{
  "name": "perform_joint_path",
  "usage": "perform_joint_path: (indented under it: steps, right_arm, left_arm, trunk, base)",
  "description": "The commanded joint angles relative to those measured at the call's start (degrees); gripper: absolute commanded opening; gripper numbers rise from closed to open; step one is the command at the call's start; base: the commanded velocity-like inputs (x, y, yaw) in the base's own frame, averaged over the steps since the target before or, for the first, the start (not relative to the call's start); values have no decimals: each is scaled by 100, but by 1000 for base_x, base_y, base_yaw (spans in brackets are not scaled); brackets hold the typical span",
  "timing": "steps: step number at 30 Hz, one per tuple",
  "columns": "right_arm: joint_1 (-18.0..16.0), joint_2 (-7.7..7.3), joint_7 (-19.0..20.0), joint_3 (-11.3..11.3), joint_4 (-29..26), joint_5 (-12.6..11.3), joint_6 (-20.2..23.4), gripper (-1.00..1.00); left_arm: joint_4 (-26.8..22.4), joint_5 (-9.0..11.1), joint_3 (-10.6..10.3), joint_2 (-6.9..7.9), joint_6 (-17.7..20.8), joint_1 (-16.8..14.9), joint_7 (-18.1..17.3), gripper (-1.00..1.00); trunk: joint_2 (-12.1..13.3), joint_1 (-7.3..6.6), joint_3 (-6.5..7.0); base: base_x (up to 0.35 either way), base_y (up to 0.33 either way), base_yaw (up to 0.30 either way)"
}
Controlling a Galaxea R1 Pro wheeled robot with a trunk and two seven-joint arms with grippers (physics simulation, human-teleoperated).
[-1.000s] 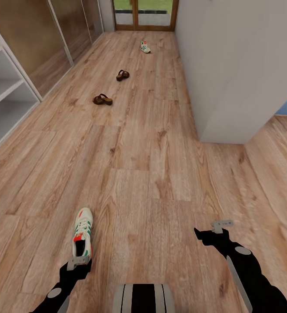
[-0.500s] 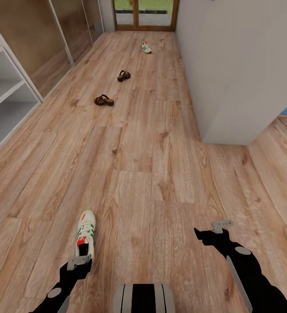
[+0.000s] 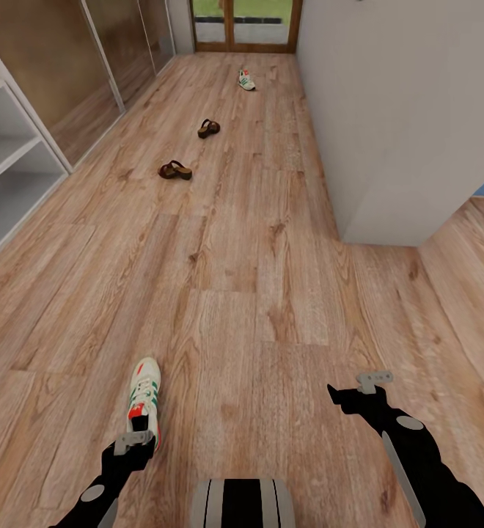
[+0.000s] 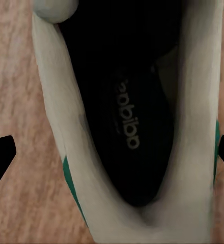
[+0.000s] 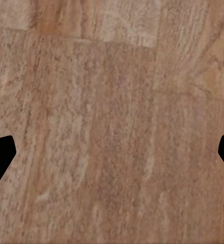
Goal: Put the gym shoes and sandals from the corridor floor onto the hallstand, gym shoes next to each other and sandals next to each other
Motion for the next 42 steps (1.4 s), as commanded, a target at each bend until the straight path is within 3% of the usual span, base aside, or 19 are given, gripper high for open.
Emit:
perform_joint_path:
  steps: [1,25,42]
  right_arm:
    - [-2,1,32,-8,-7,6,29,100]
    - [-2,1,24,-8,-7,6,29,100]
    - [-2,-34,41,-8,-7,20,12,100]
  left_arm:
    - [8,-5,13,-5,-18,-2,-9,-100]
    - [-24,22,37,10,-31,-2,-13,-100]
    - [-29,27,37,19,-30,-2,-13,-100]
  trunk:
    - [-1,-1,-3]
    - [-1,-1,-3]
    - [22,-45,373]
  base:
    - [7,0,0]
    - [0,0,0]
    - [0,0,0]
